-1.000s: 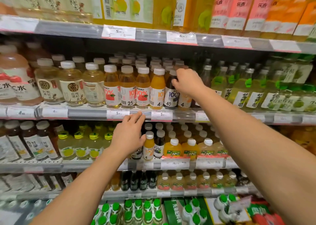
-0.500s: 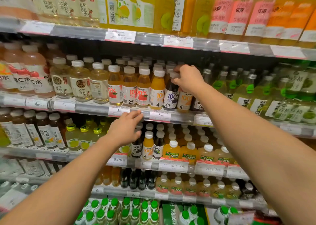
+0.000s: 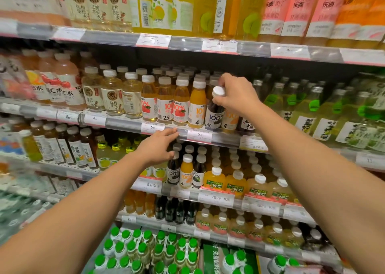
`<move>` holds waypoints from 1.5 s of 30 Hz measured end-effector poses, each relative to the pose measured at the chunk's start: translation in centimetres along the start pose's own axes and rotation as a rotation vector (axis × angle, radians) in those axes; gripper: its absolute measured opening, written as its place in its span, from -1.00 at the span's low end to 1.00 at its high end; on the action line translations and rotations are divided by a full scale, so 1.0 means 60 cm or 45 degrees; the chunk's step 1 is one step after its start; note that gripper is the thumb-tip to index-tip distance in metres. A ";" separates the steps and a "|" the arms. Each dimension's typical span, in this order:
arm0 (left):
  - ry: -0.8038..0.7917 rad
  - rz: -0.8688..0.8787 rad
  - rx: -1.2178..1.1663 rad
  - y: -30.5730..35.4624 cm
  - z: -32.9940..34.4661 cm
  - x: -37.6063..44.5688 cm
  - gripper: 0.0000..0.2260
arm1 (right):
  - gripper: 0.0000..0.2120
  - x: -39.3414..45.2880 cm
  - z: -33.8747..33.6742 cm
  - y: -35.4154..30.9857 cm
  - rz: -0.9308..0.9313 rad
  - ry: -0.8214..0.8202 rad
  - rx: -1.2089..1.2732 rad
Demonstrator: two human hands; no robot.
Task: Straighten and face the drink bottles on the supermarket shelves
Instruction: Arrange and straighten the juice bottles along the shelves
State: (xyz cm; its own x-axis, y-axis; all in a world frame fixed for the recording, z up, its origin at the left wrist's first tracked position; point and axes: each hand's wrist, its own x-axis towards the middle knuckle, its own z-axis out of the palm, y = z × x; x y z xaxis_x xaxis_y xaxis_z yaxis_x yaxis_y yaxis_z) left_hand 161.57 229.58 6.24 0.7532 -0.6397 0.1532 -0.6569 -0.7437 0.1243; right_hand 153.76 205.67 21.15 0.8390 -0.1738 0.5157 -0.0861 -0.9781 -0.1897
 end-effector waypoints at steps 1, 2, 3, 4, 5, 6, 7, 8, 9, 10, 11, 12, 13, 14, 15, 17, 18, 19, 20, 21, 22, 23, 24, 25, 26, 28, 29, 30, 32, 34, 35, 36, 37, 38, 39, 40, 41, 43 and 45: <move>0.024 0.018 -0.031 -0.003 -0.001 -0.001 -0.37 | -0.60 -0.017 -0.002 0.000 -0.028 0.061 0.020; 0.095 0.039 -0.111 -0.007 0.002 -0.003 -0.45 | -0.62 -0.036 -0.002 0.002 -0.041 0.131 0.060; 0.220 0.051 -0.247 -0.012 0.010 -0.009 -0.57 | -0.63 -0.056 0.000 0.004 -0.043 0.201 0.114; 0.368 0.020 -0.409 -0.017 0.023 -0.018 -0.69 | -0.62 -0.075 0.004 0.008 -0.045 0.267 0.175; 0.498 -0.051 -0.554 -0.023 0.039 -0.030 -0.77 | -0.61 -0.093 0.009 0.010 -0.050 0.321 0.235; 0.570 -0.141 -0.656 -0.032 0.059 -0.040 -0.79 | -0.60 -0.110 0.014 0.013 -0.056 0.357 0.291; 0.578 -0.227 -0.712 -0.043 0.080 -0.049 -0.79 | -0.60 -0.124 0.019 0.015 -0.061 0.374 0.340; 0.529 -0.289 -0.736 -0.054 0.102 -0.054 -0.78 | -0.60 -0.135 0.024 0.016 -0.060 0.376 0.377; 0.447 -0.311 -0.734 -0.064 0.121 -0.055 -0.76 | -0.60 -0.144 0.030 0.017 -0.054 0.372 0.397; 0.359 -0.301 -0.720 -0.074 0.139 -0.054 -0.75 | -0.60 -0.151 0.036 0.017 -0.048 0.367 0.405; 0.276 -0.270 -0.697 -0.080 0.152 -0.050 -0.74 | -0.60 -0.157 0.042 0.016 -0.044 0.363 0.409; 0.209 -0.231 -0.666 -0.081 0.162 -0.044 -0.74 | -0.61 -0.163 0.048 0.016 -0.041 0.356 0.414; 0.158 -0.187 -0.625 -0.079 0.171 -0.037 -0.76 | -0.62 -0.169 0.054 0.015 -0.037 0.346 0.423; 0.127 -0.145 -0.584 -0.074 0.177 -0.028 -0.77 | -0.63 -0.175 0.060 0.014 -0.034 0.335 0.435; 0.119 -0.100 -0.546 -0.066 0.182 -0.018 -0.76 | -0.64 -0.181 0.067 0.012 -0.030 0.323 0.448; 0.147 0.011 -0.461 -0.049 0.190 0.010 -0.70 | -0.65 -0.195 0.080 0.011 -0.006 0.283 0.455; 0.174 0.061 -0.420 -0.039 0.191 0.022 -0.67 | -0.65 -0.204 0.085 0.011 0.012 0.252 0.454; 0.202 0.094 -0.387 -0.030 0.194 0.036 -0.65 | -0.65 -0.212 0.092 0.012 0.040 0.222 0.445; 0.223 0.100 -0.363 -0.023 0.198 0.050 -0.63 | -0.64 -0.220 0.099 0.014 0.072 0.199 0.434; 0.221 0.083 -0.339 -0.015 0.199 0.061 -0.60 | -0.64 -0.229 0.106 0.016 0.100 0.185 0.421; 0.202 0.063 -0.309 -0.008 0.202 0.073 -0.58 | -0.64 -0.238 0.112 0.018 0.123 0.173 0.404; 0.160 0.046 -0.274 -0.001 0.205 0.084 -0.56 | -0.65 -0.247 0.118 0.022 0.146 0.160 0.393; 0.107 0.036 -0.234 0.006 0.207 0.094 -0.55 | -0.66 -0.254 0.124 0.026 0.173 0.144 0.391; 0.051 0.036 -0.184 0.012 0.207 0.102 -0.54 | -0.67 -0.260 0.130 0.031 0.204 0.124 0.398; 0.007 0.048 -0.133 0.017 0.208 0.109 -0.55 | -0.67 -0.265 0.135 0.035 0.231 0.105 0.405; -0.029 0.071 -0.076 0.023 0.211 0.120 -0.59 | -0.68 -0.272 0.146 0.044 0.270 0.072 0.397; -0.031 0.071 -0.077 0.025 0.212 0.124 -0.62 | -0.68 -0.273 0.151 0.048 0.284 0.058 0.381; -0.032 0.069 -0.091 0.025 0.215 0.126 -0.64 | -0.69 -0.275 0.156 0.051 0.296 0.044 0.364; -0.027 0.084 -0.110 0.022 0.222 0.128 -0.67 | -0.70 -0.276 0.166 0.054 0.312 0.019 0.349; -0.016 0.106 -0.143 0.017 0.227 0.122 -0.69 | -0.71 -0.276 0.178 0.054 0.322 -0.014 0.349; -0.008 0.115 -0.171 0.013 0.229 0.117 -0.69 | -0.72 -0.275 0.185 0.053 0.326 -0.030 0.343; 0.001 0.126 -0.199 0.008 0.230 0.111 -0.68 | -0.72 -0.273 0.192 0.051 0.329 -0.042 0.338; 0.016 0.137 -0.222 0.003 0.230 0.103 -0.68 | -0.71 -0.271 0.200 0.050 0.330 -0.056 0.336; 0.037 0.140 -0.247 -0.004 0.230 0.094 -0.68 | -0.71 -0.269 0.209 0.049 0.328 -0.073 0.336; 0.073 0.141 -0.280 -0.013 0.229 0.083 -0.69 | -0.72 -0.265 0.218 0.048 0.324 -0.093 0.333; 0.122 0.144 -0.316 -0.022 0.228 0.072 -0.69 | -0.72 -0.262 0.228 0.046 0.318 -0.112 0.330; 0.180 0.149 -0.352 -0.032 0.223 0.059 -0.70 | -0.73 -0.258 0.237 0.044 0.311 -0.130 0.327; 0.281 0.138 -0.427 -0.049 0.206 0.033 -0.71 | -0.72 -0.248 0.255 0.041 0.285 -0.150 0.317; 0.340 0.121 -0.488 -0.063 0.185 0.008 -0.70 | -0.71 -0.236 0.276 0.035 0.260 -0.162 0.314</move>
State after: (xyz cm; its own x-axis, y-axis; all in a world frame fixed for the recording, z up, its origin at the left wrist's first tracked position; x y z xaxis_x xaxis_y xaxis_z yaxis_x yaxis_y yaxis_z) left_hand 164.82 229.91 -5.02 0.6870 -0.5918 0.4217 -0.7256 -0.5270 0.4425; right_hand 150.60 207.97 -0.39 0.8795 -0.3321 0.3409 -0.1397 -0.8648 -0.4822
